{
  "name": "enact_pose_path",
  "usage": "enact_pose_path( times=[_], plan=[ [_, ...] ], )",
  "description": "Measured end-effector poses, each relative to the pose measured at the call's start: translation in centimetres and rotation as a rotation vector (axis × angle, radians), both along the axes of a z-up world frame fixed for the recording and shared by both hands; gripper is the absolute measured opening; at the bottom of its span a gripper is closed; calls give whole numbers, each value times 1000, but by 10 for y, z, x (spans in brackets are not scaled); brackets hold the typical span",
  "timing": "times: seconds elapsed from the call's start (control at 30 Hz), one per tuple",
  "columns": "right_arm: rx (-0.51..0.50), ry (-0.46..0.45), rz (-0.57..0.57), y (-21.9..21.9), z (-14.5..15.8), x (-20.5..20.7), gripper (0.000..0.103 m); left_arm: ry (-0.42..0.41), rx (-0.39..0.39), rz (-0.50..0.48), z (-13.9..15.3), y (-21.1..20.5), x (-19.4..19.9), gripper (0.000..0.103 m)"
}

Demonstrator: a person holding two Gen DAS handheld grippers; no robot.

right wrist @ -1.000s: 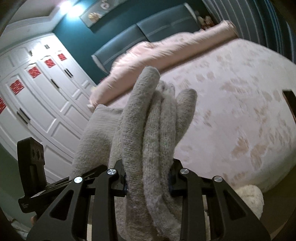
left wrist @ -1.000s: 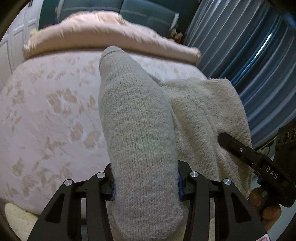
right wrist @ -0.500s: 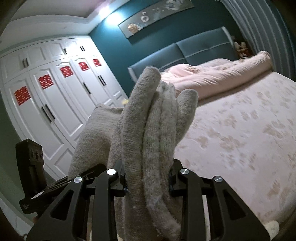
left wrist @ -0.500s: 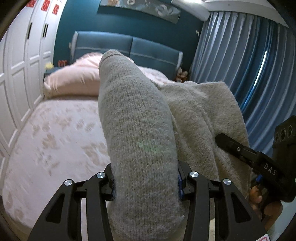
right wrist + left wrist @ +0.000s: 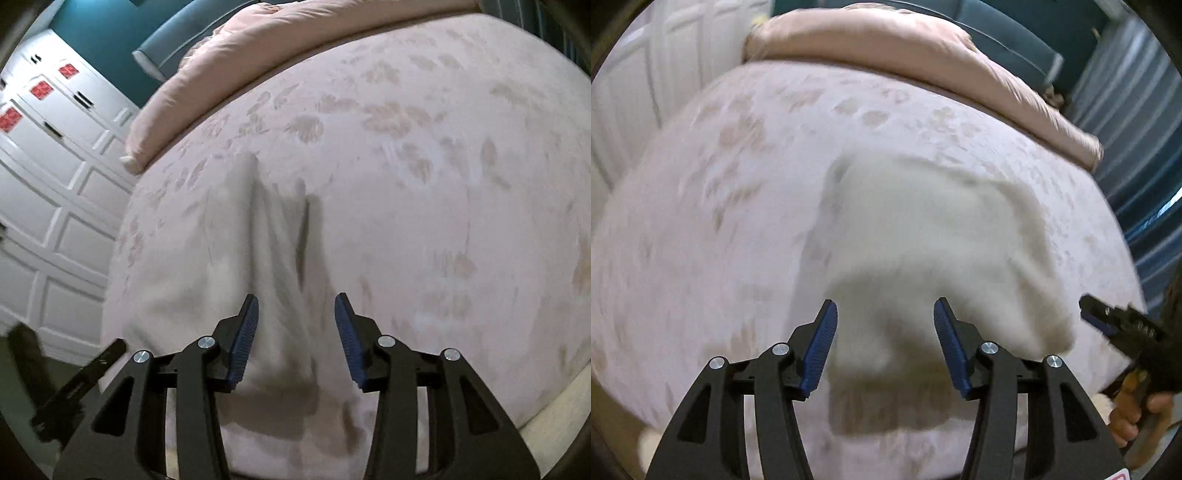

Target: Fold small clothes

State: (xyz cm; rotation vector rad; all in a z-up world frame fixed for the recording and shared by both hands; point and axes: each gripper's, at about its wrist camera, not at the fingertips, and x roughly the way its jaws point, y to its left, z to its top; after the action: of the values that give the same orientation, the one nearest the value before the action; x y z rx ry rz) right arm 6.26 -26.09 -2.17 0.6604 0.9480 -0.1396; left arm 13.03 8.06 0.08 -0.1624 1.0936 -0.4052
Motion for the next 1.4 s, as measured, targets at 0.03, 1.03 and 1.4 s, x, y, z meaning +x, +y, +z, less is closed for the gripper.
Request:
enact_pose_path(
  times=[0.03,1.03,1.4],
  plan=[
    [-1,-5,4,4,2,-4,43,8,-19,23,0,12,-8,51],
    [-144,-5,134,41,0,41,67,90,-44,87,-22,16,30,75],
    [28,119,199,40,-54,102,35,230,-293,95,-73,0,85,60]
  ],
)
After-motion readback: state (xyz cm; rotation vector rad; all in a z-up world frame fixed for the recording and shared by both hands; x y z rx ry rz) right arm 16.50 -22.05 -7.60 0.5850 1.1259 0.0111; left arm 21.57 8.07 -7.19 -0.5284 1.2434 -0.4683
